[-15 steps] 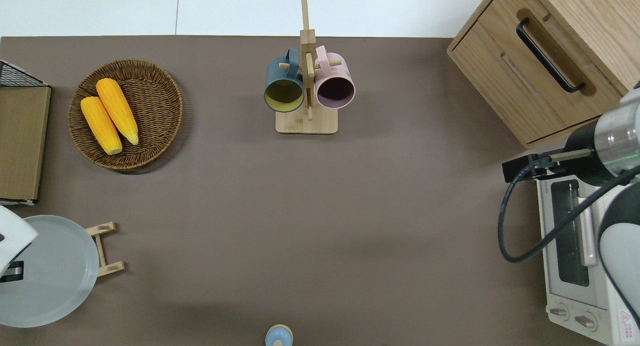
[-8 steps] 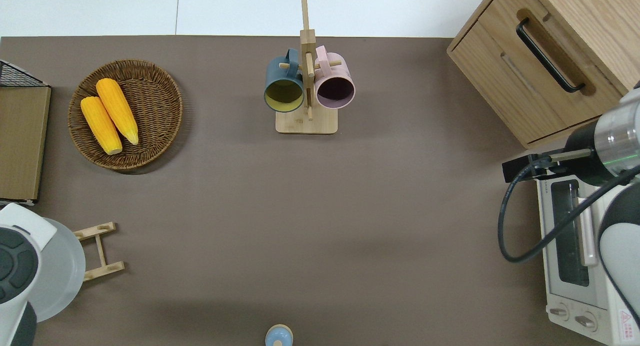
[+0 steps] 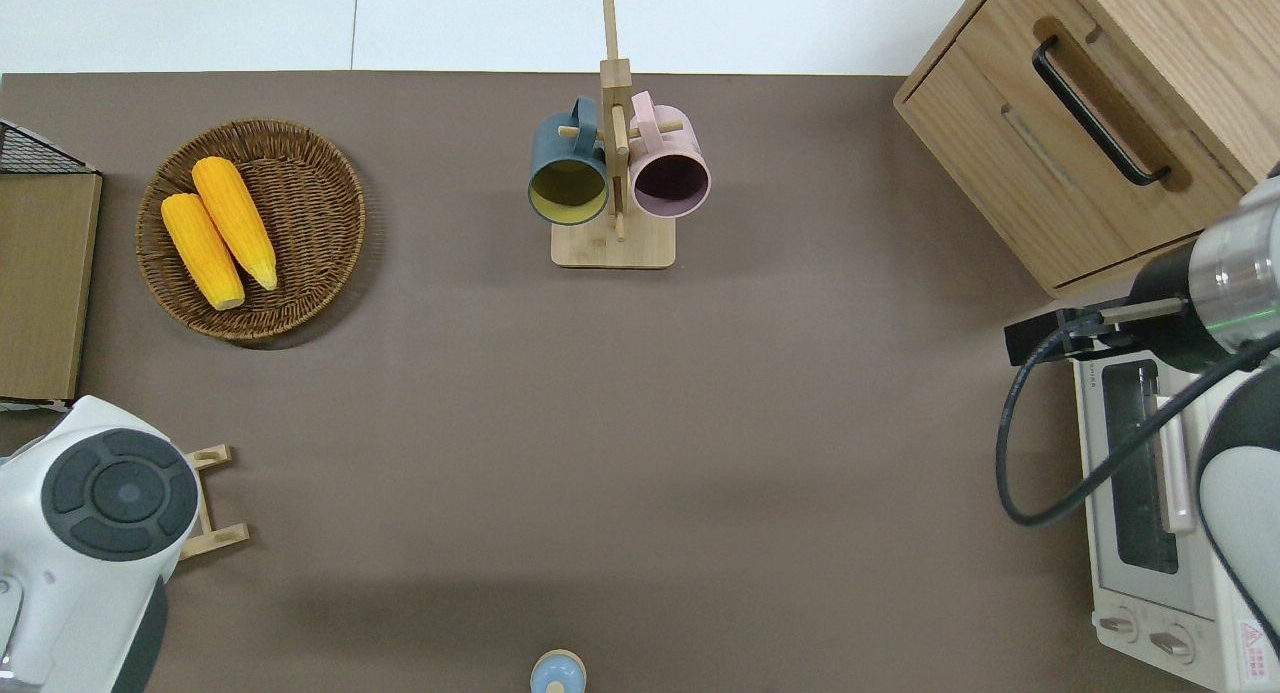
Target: Pick gray plate from table and place it on lower plate rack with left arm
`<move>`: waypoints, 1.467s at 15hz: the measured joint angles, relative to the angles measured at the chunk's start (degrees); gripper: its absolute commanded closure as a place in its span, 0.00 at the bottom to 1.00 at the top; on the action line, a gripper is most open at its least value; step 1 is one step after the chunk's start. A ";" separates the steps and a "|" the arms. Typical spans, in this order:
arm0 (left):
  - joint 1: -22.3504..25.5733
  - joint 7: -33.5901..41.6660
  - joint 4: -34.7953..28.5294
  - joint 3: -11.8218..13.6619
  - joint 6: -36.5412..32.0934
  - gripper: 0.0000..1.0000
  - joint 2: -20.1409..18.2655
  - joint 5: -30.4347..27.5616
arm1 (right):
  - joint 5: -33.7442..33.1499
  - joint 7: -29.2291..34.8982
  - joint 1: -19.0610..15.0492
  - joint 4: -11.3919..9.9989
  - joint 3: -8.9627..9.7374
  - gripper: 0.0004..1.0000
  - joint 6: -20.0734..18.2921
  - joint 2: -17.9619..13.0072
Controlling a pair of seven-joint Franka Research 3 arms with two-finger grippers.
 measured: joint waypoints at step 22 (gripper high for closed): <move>-0.73 -18.18 -4.69 -3.31 0.15 1.00 8.12 6.42 | 0.00 0.00 0.00 0.00 0.00 0.02 0.00 0.00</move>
